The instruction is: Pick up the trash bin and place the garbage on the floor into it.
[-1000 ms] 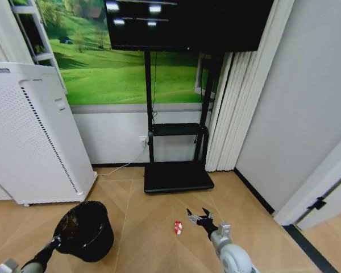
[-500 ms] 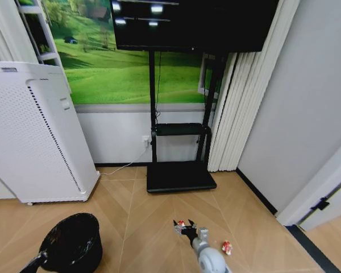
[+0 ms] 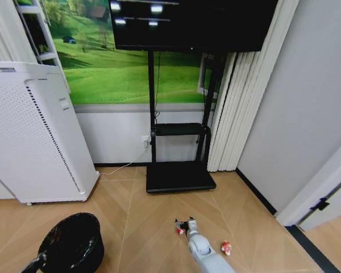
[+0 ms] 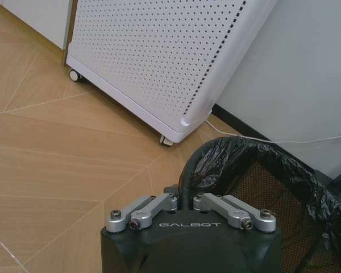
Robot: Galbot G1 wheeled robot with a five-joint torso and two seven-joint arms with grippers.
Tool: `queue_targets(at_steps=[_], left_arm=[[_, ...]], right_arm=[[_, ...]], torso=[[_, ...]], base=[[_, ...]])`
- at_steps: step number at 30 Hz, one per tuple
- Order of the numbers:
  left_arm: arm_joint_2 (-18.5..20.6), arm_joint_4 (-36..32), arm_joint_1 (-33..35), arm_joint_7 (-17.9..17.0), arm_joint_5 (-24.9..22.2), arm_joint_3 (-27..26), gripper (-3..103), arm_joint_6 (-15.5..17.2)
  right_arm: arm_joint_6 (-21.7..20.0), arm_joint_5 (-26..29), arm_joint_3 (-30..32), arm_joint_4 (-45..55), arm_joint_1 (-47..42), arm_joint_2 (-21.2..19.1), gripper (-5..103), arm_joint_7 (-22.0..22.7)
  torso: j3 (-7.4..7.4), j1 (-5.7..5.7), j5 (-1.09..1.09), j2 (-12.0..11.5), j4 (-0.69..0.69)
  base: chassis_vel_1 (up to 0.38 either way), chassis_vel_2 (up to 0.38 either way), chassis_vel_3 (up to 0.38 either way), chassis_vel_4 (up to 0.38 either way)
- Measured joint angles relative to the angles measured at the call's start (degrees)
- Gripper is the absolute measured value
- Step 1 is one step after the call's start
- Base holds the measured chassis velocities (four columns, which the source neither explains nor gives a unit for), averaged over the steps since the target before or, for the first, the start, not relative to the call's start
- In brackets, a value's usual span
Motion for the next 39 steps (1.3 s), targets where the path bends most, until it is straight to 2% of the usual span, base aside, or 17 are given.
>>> queue_targets(at_steps=[14,20,24,26,27,30,31,32,34,35,36,38,39], left_arm=[[0.42,0.16,-1.04,-1.04,0.10,1.25,7,0.10],[0.75,-0.56,-0.54,-1.15,-0.11,1.27,7,0.54],[0.83,-0.57,-0.49,-1.13,-0.30,1.16,7,0.58],[0.85,-0.57,-0.51,-1.11,-0.45,1.16,7,0.57],[0.85,-0.57,-0.51,-1.11,-0.45,1.16,7,0.57],[0.94,-0.58,-0.62,-1.11,-0.62,1.19,7,0.58],[0.94,-0.58,-0.62,-1.11,-0.62,1.19,7,0.58],[0.98,-0.58,-0.65,-1.11,-0.68,1.24,7,0.58],[1.00,-0.58,-0.65,-1.11,-0.71,1.26,7,0.58],[1.07,-0.54,-0.66,-1.10,-0.78,1.30,7,0.58],[1.12,-0.48,-0.67,-1.10,-0.81,1.31,7,0.58],[1.36,-0.34,-0.72,-1.07,-0.86,1.36,7,0.59],[1.36,-0.34,-0.72,-1.07,-0.86,1.36,7,0.59]], right_arm=[[1.86,-2.78,-0.36,-7.92,1.41,2.34,100,-1.42],[3.55,-6.67,-0.33,-13.70,3.73,4.01,100,-1.92],[3.57,-7.15,-0.72,-14.70,4.19,4.36,98,-1.84],[3.57,-7.74,-0.86,-15.82,4.81,4.95,92,-1.45],[3.57,-7.74,-0.86,-15.82,4.81,4.95,92,-1.45],[3.51,-8.24,-1.09,-17.55,5.28,5.44,75,-1.33],[3.51,-8.24,-1.09,-17.55,5.28,5.44,75,-1.33],[3.51,-8.53,-1.11,-17.99,5.33,5.57,70,-1.32],[3.51,-8.69,-1.11,-18.16,5.33,5.62,70,-1.28],[3.53,-8.83,-1.12,-18.21,5.28,5.62,59,-1.23],[3.55,-8.84,-1.14,-18.21,5.22,5.61,59,-1.22],[3.65,-8.84,-1.15,-18.12,5.11,5.49,48,-1.20],[3.65,-8.84,-1.15,-18.12,5.11,5.49,48,-1.20]], torso=[[0.00,0.00,0.00,0.00,0.00],[0.00,0.00,0.01,0.00,0.02],[0.00,0.00,0.01,0.00,0.00],[0.00,0.00,0.00,0.00,0.01],[0.00,0.00,0.00,0.00,0.01],[0.00,0.00,0.01,0.00,0.00],[0.00,0.00,0.01,0.00,0.00],[0.00,0.00,0.01,0.00,0.00],[0.00,0.00,0.01,0.00,0.00],[0.00,0.01,0.00,0.00,0.00],[-0.01,0.00,0.00,0.00,0.01],[-0.01,0.00,0.00,0.00,0.00],[-0.01,0.00,0.00,0.00,0.00]], base=[[0.000,0.000,0.000,0.000],[0.000,0.000,0.000,0.000],[0.000,0.000,0.000,0.000],[0.000,0.000,0.000,0.000],[0.000,0.000,0.000,0.000],[0.000,0.000,0.000,0.000],[0.000,0.000,0.000,0.000],[0.000,0.000,0.000,0.000],[0.000,0.000,0.000,0.000],[0.000,0.000,0.000,0.000],[0.000,0.000,0.000,0.000],[0.000,0.000,0.000,0.000],[0.000,0.000,0.000,0.000]])
